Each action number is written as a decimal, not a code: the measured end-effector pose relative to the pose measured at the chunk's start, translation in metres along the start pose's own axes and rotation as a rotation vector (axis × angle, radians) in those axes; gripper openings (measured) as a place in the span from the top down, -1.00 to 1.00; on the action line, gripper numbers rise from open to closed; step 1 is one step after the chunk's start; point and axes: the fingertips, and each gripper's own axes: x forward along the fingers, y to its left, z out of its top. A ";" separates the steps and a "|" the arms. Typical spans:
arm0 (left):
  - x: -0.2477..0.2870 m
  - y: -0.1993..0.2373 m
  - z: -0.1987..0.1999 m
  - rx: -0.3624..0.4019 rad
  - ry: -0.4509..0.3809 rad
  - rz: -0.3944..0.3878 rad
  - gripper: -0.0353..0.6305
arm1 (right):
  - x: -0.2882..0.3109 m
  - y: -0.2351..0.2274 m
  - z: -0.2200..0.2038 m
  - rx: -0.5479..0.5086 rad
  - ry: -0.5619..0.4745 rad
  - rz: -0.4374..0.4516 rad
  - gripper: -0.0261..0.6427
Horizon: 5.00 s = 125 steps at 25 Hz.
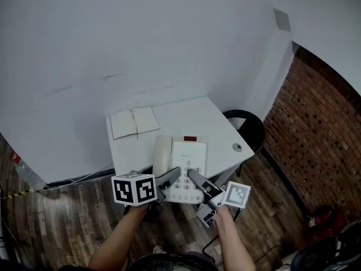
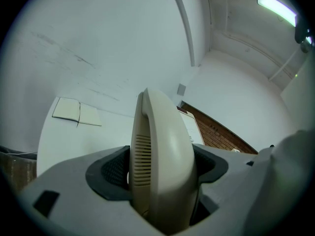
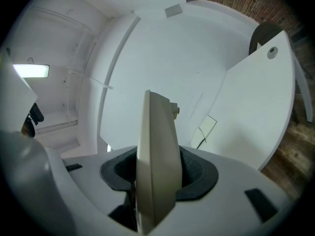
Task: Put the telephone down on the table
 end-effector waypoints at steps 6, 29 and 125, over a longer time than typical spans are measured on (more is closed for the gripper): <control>0.022 0.015 0.016 0.020 0.020 -0.015 -0.24 | 0.018 -0.015 0.018 -0.010 -0.031 0.001 0.36; 0.190 0.070 0.075 -0.097 -0.126 0.276 -0.24 | 0.091 -0.152 0.162 0.108 0.259 0.169 0.36; 0.283 0.250 0.056 -0.188 -0.045 0.567 -0.24 | 0.187 -0.366 0.178 -0.332 0.719 -0.355 0.40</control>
